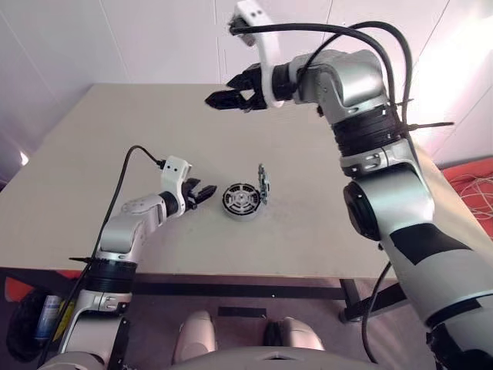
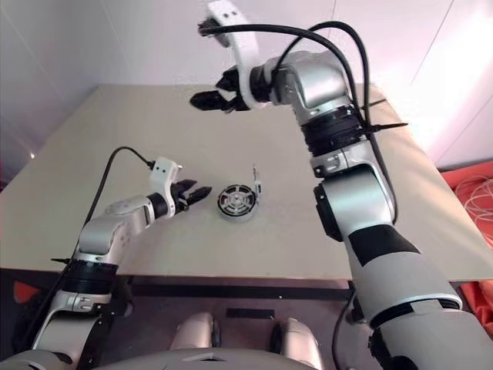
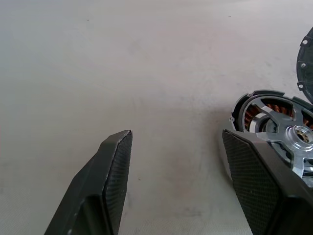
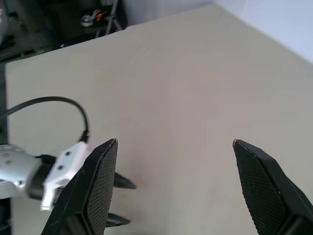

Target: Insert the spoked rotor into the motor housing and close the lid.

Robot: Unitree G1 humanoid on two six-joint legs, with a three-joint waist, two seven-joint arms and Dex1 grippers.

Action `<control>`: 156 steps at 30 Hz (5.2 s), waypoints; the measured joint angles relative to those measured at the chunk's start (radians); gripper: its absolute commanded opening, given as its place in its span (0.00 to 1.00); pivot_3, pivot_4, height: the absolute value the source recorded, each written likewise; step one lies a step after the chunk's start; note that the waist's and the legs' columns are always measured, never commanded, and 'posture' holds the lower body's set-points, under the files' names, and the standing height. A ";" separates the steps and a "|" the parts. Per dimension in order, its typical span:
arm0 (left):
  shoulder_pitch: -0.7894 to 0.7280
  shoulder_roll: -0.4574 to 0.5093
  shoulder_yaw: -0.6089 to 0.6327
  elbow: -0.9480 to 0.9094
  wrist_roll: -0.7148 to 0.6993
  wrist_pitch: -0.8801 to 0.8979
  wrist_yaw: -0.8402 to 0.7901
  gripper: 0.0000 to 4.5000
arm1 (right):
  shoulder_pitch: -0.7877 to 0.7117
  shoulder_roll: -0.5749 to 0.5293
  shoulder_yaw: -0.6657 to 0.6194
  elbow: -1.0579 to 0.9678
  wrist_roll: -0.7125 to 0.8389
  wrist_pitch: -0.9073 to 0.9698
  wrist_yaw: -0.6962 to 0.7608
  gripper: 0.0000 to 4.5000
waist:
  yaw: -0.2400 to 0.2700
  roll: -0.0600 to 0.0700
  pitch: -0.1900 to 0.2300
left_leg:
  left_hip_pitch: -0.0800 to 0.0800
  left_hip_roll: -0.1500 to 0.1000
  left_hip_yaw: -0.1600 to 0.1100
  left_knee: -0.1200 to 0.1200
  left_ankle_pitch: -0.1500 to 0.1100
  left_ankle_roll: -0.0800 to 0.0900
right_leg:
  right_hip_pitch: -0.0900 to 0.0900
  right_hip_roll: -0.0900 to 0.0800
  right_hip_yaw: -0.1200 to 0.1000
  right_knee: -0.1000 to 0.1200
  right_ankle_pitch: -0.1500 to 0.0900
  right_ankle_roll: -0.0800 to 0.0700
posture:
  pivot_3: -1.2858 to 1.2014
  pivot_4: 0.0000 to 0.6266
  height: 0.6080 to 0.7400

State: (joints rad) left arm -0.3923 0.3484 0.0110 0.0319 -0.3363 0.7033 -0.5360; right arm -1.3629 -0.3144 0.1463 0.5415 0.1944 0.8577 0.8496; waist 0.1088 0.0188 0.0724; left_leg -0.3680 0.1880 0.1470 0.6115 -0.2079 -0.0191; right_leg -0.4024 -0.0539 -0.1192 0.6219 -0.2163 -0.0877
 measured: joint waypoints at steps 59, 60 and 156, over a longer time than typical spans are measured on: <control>-0.291 -0.203 0.213 0.249 -0.365 0.369 0.041 0.00 | 0.358 -0.036 -0.183 -0.102 -0.015 -0.118 -0.343 0.96 | 0.026 0.001 0.000 | -0.001 -0.001 0.001 0.000 0.001 0.006 | -0.001 -0.001 0.000 -0.001 0.003 -0.003 | 0.52 0.00 1.00; -0.291 -0.202 0.228 0.238 -0.385 0.378 0.035 0.00 | 0.358 -0.036 -0.183 -0.100 -0.015 -0.119 -0.342 0.96 | 0.026 0.001 0.000 | -0.002 -0.001 0.001 0.000 0.001 0.006 | -0.001 -0.001 0.000 -0.001 0.003 -0.003 | 0.52 0.00 1.00; 0.009 0.118 0.157 -0.009 -0.291 0.133 -0.104 0.00 | 0.903 -0.258 0.052 -0.682 -0.066 -0.127 -0.068 0.00 | 0.039 0.001 -0.001 | 0.019 -0.002 0.002 -0.001 -0.003 0.008 | 0.018 -0.002 0.001 -0.007 0.000 0.009 | 0.52 0.00 1.00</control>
State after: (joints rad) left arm -0.3837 0.4665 0.1679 0.0229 -0.6273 0.8368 -0.6404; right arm -0.4599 -0.5727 0.1986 -0.1403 0.1288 0.7306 0.7820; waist 0.1482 0.0200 0.0717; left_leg -0.3488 0.1861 0.1490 0.6110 -0.2104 -0.0107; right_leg -0.3840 -0.0556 -0.1183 0.6150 -0.2163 -0.0791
